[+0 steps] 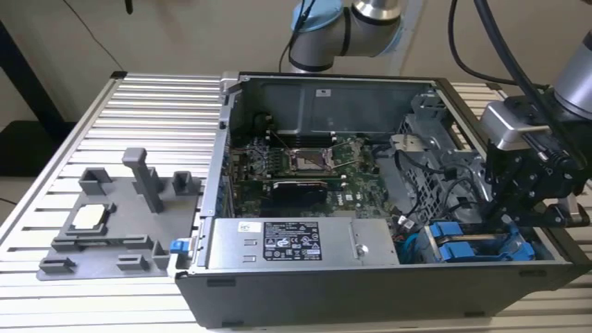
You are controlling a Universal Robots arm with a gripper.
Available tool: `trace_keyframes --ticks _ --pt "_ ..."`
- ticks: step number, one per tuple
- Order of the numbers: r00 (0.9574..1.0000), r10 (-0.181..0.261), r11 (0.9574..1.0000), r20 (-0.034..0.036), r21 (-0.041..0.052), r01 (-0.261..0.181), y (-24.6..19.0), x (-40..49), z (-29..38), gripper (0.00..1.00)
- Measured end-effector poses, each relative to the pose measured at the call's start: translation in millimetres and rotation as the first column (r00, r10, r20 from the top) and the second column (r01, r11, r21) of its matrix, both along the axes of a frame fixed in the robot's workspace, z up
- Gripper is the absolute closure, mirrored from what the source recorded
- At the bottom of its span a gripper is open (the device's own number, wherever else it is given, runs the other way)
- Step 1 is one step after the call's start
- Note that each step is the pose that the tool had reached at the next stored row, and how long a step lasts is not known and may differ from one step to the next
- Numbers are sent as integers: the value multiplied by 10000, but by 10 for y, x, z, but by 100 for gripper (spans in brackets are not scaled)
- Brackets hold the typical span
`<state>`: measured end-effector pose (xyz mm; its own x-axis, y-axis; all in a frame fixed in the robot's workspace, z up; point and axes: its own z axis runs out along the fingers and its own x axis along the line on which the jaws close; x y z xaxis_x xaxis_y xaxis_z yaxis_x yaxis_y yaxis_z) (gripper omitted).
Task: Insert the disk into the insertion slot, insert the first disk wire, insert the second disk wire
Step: 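Insert the first disk wire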
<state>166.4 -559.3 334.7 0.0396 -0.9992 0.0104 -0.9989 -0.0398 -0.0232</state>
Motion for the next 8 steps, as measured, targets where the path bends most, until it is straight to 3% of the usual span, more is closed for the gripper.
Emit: trace_keyframes --ticks 8 --pt "10000 0 10000 0 -3 0 0 0 -38 81"
